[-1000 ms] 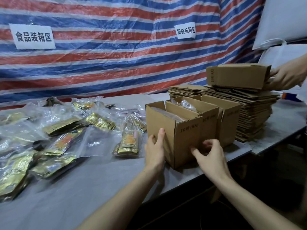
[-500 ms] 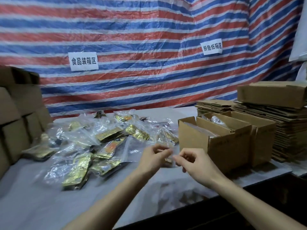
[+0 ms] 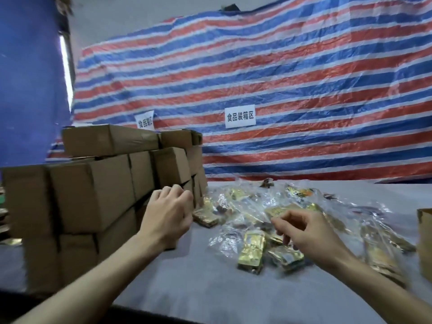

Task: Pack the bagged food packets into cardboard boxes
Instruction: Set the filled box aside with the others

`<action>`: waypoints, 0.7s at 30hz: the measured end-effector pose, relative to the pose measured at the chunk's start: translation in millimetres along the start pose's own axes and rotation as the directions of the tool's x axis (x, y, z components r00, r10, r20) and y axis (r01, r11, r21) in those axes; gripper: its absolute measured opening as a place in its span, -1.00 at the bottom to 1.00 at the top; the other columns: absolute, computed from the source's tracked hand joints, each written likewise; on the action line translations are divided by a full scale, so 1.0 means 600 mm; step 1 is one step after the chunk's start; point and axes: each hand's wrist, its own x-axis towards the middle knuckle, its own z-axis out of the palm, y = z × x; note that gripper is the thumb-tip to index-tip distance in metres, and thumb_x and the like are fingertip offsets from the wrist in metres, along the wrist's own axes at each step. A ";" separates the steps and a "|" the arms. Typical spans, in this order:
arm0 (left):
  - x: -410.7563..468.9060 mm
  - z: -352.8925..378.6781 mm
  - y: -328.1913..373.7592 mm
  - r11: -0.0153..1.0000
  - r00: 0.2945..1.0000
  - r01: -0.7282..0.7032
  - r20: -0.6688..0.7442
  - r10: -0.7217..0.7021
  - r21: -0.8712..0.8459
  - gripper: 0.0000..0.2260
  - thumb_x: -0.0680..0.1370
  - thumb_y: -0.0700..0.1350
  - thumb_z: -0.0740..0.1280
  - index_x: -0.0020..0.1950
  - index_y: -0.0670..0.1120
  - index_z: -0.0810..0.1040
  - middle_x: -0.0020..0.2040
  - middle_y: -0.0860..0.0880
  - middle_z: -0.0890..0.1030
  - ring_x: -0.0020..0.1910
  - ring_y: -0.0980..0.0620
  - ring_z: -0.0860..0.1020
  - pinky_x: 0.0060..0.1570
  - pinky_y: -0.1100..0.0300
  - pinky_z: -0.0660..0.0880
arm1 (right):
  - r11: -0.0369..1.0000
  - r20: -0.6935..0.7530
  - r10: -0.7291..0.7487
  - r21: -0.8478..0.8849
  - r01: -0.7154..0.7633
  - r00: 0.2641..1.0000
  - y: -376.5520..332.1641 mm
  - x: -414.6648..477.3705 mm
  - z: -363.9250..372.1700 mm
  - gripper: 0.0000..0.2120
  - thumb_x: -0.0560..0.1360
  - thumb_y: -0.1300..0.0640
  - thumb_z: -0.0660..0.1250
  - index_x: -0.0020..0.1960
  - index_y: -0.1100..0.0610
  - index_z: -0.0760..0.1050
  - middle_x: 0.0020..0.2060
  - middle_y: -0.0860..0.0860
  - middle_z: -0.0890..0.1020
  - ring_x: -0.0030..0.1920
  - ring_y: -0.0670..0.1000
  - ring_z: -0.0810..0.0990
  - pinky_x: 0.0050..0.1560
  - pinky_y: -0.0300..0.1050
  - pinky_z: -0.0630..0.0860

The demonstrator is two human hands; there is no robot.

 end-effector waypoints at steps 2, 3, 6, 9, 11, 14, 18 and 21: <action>-0.005 -0.012 -0.061 0.988 0.997 0.067 -0.045 -0.061 0.138 -0.63 0.44 -0.06 0.45 0.24 -0.08 0.61 0.18 -0.14 0.57 0.21 -0.19 0.52 0.24 -0.06 0.38 | 0.999 0.036 -0.016 0.028 0.015 0.999 -0.011 0.007 0.030 -0.76 0.54 0.09 0.43 -0.24 0.22 0.62 -0.36 0.16 0.61 -0.39 -0.07 0.54 -0.35 -0.26 0.46; -0.006 -0.018 -0.088 0.973 0.994 0.108 -0.058 -0.098 0.205 -0.55 0.42 -0.06 0.49 0.29 -0.11 0.59 0.24 -0.18 0.54 0.26 -0.23 0.49 0.28 -0.11 0.36 | 0.999 0.054 -0.021 0.046 0.019 0.998 -0.015 0.009 0.042 -0.76 0.53 0.10 0.43 -0.25 0.21 0.62 -0.38 0.13 0.61 -0.39 -0.05 0.55 -0.35 -0.25 0.47; -0.004 -0.038 -0.154 0.896 0.965 0.263 -0.084 -0.250 0.359 -0.29 0.39 -0.03 0.52 0.50 -0.13 0.39 0.44 -0.29 0.34 0.45 -0.29 0.29 0.45 -0.24 0.16 | 0.998 0.082 -0.025 0.067 0.020 0.996 -0.019 0.015 0.067 -0.77 0.51 0.14 0.44 -0.29 0.20 0.60 -0.43 0.05 0.61 -0.40 -0.04 0.55 -0.36 -0.26 0.46; -0.002 -0.053 -0.193 0.837 0.923 0.383 -0.134 -0.360 0.391 -0.15 0.39 -0.04 0.51 0.60 -0.14 0.19 0.52 -0.30 0.21 0.55 -0.29 0.13 0.50 -0.31 -0.05 | 0.998 0.093 -0.029 0.050 0.024 0.995 -0.021 0.020 0.079 -0.79 0.52 0.16 0.44 -0.28 0.18 0.61 -0.41 0.06 0.63 -0.40 -0.03 0.57 -0.36 -0.26 0.47; 0.003 -0.062 -0.206 0.818 0.906 0.423 -0.177 -0.384 0.389 -0.21 0.41 -0.12 0.50 0.58 -0.20 0.24 0.45 -0.33 0.34 0.50 -0.33 0.21 0.48 -0.36 -0.05 | 0.998 0.098 -0.024 0.054 0.019 0.995 -0.023 0.021 0.081 -0.79 0.52 0.17 0.44 -0.29 0.17 0.61 -0.41 0.05 0.63 -0.40 -0.02 0.57 -0.36 -0.25 0.48; 0.014 -0.077 -0.214 0.829 0.892 0.447 -0.245 -0.381 0.337 -0.48 0.41 -0.32 0.44 0.37 -0.30 0.46 0.21 -0.36 0.53 0.30 -0.39 0.40 0.43 -0.47 0.07 | 0.998 0.109 -0.021 0.057 0.014 0.994 -0.025 0.022 0.082 -0.79 0.51 0.16 0.45 -0.30 0.15 0.61 -0.40 0.06 0.63 -0.40 -0.01 0.57 -0.36 -0.25 0.48; 0.032 -0.097 -0.205 0.860 0.873 0.470 -0.244 -0.421 0.198 -0.62 0.42 -0.39 0.35 0.24 -0.29 0.52 0.15 -0.32 0.56 0.21 -0.38 0.44 0.36 -0.40 0.24 | 0.997 0.108 -0.015 0.078 0.006 0.994 -0.027 0.021 0.077 -0.79 0.50 0.18 0.45 -0.31 0.15 0.62 -0.40 0.05 0.63 -0.40 0.00 0.57 -0.37 -0.27 0.48; 0.032 -0.104 -0.185 0.895 0.887 0.419 -0.282 -0.367 0.152 -0.63 0.42 -0.45 0.29 0.22 -0.29 0.54 0.14 -0.32 0.55 0.19 -0.38 0.44 0.29 -0.38 0.35 | 0.996 0.104 -0.007 0.084 -0.002 0.995 -0.023 0.020 0.070 -0.80 0.53 0.20 0.43 -0.28 0.15 0.63 -0.38 0.06 0.64 -0.39 0.01 0.57 -0.38 -0.29 0.47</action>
